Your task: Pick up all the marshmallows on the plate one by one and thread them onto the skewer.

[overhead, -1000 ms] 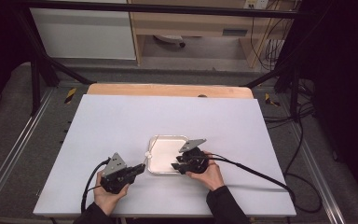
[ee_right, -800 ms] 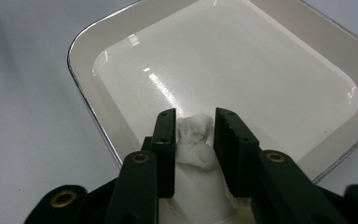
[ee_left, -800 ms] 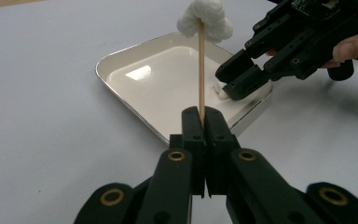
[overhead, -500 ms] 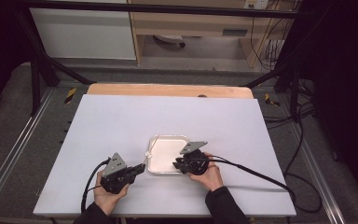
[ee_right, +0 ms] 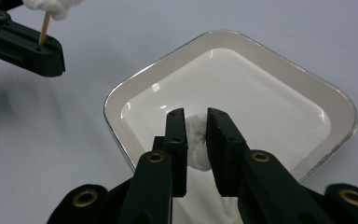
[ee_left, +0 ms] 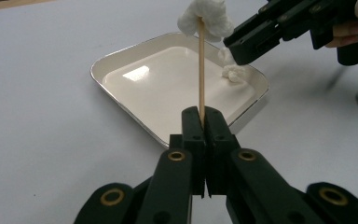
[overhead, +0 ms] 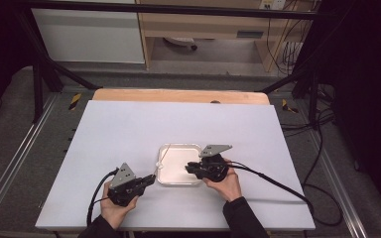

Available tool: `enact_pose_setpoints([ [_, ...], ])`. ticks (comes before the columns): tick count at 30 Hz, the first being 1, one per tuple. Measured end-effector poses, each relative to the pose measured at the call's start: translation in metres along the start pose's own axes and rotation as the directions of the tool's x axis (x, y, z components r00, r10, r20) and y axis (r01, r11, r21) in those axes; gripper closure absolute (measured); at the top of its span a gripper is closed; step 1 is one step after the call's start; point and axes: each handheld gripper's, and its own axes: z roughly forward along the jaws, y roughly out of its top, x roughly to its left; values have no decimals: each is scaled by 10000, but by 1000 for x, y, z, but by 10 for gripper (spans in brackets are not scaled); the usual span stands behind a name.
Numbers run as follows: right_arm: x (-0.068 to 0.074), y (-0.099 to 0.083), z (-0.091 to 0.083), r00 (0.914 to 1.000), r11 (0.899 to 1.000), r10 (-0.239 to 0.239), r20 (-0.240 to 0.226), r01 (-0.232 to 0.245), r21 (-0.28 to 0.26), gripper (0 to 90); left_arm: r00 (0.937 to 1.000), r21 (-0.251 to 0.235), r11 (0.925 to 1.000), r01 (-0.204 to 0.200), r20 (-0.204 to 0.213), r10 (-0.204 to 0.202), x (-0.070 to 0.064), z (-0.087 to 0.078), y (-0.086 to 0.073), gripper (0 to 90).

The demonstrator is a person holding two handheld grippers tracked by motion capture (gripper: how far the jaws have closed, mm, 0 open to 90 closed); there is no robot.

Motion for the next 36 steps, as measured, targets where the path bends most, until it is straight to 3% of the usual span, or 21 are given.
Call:
enact_pose_setpoints([
  [8, -2, 11, -16, 9992, 9972, 281, -292, -301, -679, 797, 9998, -46, 9999, -159, 116, 160, -2, 0, 0, 888],
  [13, -5, 21, -32, 9965, 9882, 532, -646, -618, -1404, 802, 9992, -76, 9994, -349, 207, 350, -5, 1, 0, 888],
  [18, -9, 30, -49, 9904, 9712, 833, -1101, -1054, -2136, 803, 9976, -164, 9982, -570, 381, 575, -7, 1, 1, 888],
  [27, -14, 49, -72, 9701, 9290, 1213, -2101, -1855, -3203, 801, 9938, -246, 9956, -908, 625, 922, -11, 3, 1, 888],
  [30, -11, 55, -71, 9640, 9260, 1197, -2376, -1948, -3235, 800, 9919, -275, 9942, -1037, 707, 1055, -13, 3, 1, 888],
  [36, -6, 61, -62, 9546, 9311, 1211, -2722, -2043, -3021, 798, 9909, -276, 9934, -1112, 734, 1129, -14, 3, 1, 888],
])
